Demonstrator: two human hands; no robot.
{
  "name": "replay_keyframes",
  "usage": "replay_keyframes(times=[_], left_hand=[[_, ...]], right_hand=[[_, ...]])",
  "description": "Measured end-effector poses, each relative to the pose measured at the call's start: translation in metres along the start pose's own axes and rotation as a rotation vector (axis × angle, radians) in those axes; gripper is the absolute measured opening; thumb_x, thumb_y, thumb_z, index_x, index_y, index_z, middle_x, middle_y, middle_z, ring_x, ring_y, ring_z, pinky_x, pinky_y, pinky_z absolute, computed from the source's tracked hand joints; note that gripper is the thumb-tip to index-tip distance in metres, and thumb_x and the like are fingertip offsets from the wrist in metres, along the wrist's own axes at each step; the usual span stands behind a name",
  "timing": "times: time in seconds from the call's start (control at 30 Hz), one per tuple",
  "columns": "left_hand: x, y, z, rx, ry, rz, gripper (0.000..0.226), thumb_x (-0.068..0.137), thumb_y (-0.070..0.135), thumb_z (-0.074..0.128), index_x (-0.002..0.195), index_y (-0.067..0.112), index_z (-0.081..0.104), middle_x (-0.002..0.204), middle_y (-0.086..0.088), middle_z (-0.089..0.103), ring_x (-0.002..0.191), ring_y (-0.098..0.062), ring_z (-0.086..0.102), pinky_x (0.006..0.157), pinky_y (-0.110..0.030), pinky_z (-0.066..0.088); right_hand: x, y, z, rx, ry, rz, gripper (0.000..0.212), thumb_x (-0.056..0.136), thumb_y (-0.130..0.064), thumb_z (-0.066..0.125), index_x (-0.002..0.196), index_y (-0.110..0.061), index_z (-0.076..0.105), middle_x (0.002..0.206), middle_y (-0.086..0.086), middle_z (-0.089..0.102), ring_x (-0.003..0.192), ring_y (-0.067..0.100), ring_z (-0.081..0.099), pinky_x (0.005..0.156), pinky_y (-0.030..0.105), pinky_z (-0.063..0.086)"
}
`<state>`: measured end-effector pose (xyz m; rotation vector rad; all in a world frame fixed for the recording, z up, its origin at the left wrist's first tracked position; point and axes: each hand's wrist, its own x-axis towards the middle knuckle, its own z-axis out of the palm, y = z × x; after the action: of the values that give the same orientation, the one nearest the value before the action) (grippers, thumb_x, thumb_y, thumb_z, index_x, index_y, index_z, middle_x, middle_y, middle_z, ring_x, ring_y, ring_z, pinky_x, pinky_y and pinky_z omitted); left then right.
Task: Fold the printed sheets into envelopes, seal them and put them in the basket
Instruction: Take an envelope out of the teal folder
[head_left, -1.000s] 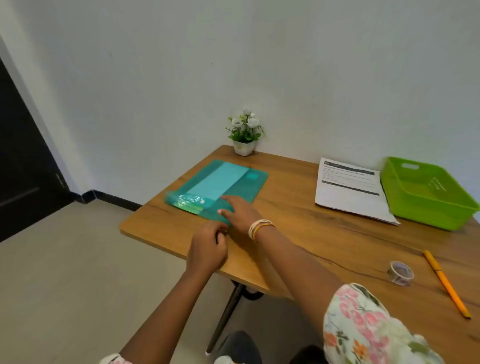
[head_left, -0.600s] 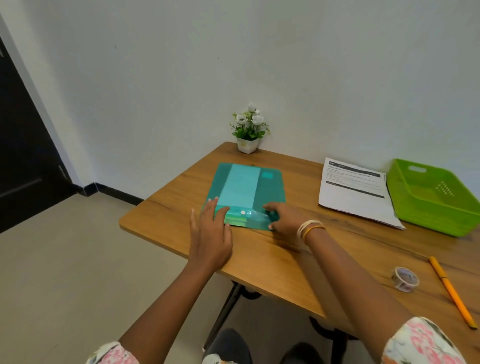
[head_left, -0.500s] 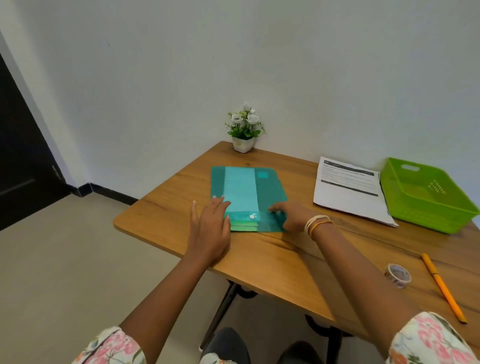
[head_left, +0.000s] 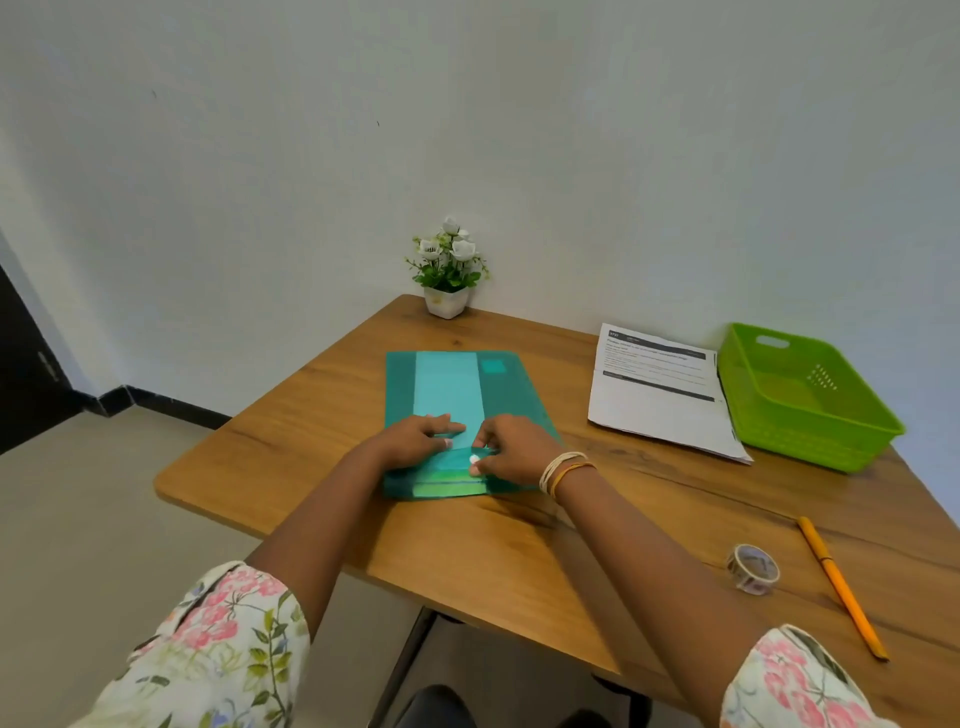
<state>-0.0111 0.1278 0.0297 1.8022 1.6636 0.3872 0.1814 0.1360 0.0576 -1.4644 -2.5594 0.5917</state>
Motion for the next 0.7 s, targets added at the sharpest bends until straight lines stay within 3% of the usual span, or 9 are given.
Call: replay_keyframes(times=[0.13,0.23,0.37,0.47,0.53,0.6,0.7], left_hand=[[0.001,0.0,0.001,0.081,-0.03,-0.012,0.046,0.103,0.028,0.041,0.148,0.029,0.034,0.161,0.0,0.013,0.149,-0.021,0.005,0.12,-0.048,0.003],[0.0,0.005,0.0,0.181,-0.044,-0.02,0.056,0.098,0.045,0.044,0.15,0.033,0.026,0.162,0.001,0.007,0.149,-0.021,0.001,0.119,-0.053,-0.001],[-0.017,0.01,0.002,0.167,0.01,-0.048,0.107,0.057,0.077,0.061,0.149,0.037,0.027,0.162,0.002,0.009,0.149,-0.02,0.006,0.119,-0.053,0.005],[-0.033,0.005,0.007,0.163,0.215,0.0,0.118,0.039,0.086,0.059,0.145,0.039,0.034,0.161,0.005,0.013,0.149,-0.018,0.007,0.118,-0.055,-0.001],[-0.044,-0.001,0.011,0.17,0.256,0.034,0.112,0.044,0.083,0.067,0.143,0.039,0.038,0.161,0.005,0.012,0.149,-0.018,0.006,0.117,-0.054,-0.003],[-0.055,-0.009,0.016,0.118,0.283,0.034,0.095,0.058,0.065,0.079,0.141,0.036,0.043,0.16,0.001,0.016,0.148,-0.022,0.013,0.118,-0.05,0.009],[-0.064,-0.016,0.017,-0.025,0.377,0.059,0.071,0.071,0.033,0.082,0.135,0.031,0.051,0.156,-0.006,0.028,0.142,-0.023,0.029,0.114,-0.038,0.028]], right_hand=[[-0.018,0.005,0.003,0.169,0.188,-0.086,0.014,0.079,-0.024,0.074,0.089,-0.021,0.065,0.088,-0.001,0.065,0.081,0.014,0.059,0.072,0.032,0.049],[-0.04,0.008,0.003,0.193,0.297,-0.182,0.011,0.076,-0.02,0.074,0.081,-0.02,0.065,0.083,-0.007,0.062,0.074,0.006,0.054,0.065,0.022,0.044],[-0.059,0.013,-0.004,0.074,0.105,-0.193,0.013,0.073,-0.019,0.074,0.078,-0.024,0.064,0.095,-0.005,0.064,0.085,0.012,0.058,0.075,0.029,0.05],[-0.068,0.016,0.002,0.0,0.018,-0.161,0.013,0.074,-0.018,0.071,0.079,-0.026,0.063,0.102,-0.003,0.065,0.094,0.015,0.061,0.083,0.035,0.053],[-0.075,0.016,0.005,0.019,0.031,-0.169,0.009,0.074,-0.023,0.069,0.081,-0.023,0.063,0.105,0.0,0.066,0.097,0.018,0.061,0.083,0.035,0.053],[-0.079,0.015,0.009,0.086,0.047,-0.138,0.015,0.077,-0.032,0.067,0.079,-0.018,0.063,0.106,0.004,0.068,0.097,0.021,0.062,0.082,0.037,0.051],[-0.077,0.014,0.014,0.187,0.123,-0.061,0.039,0.089,-0.044,0.055,0.072,-0.008,0.061,0.084,0.013,0.069,0.081,0.027,0.065,0.073,0.042,0.05]])
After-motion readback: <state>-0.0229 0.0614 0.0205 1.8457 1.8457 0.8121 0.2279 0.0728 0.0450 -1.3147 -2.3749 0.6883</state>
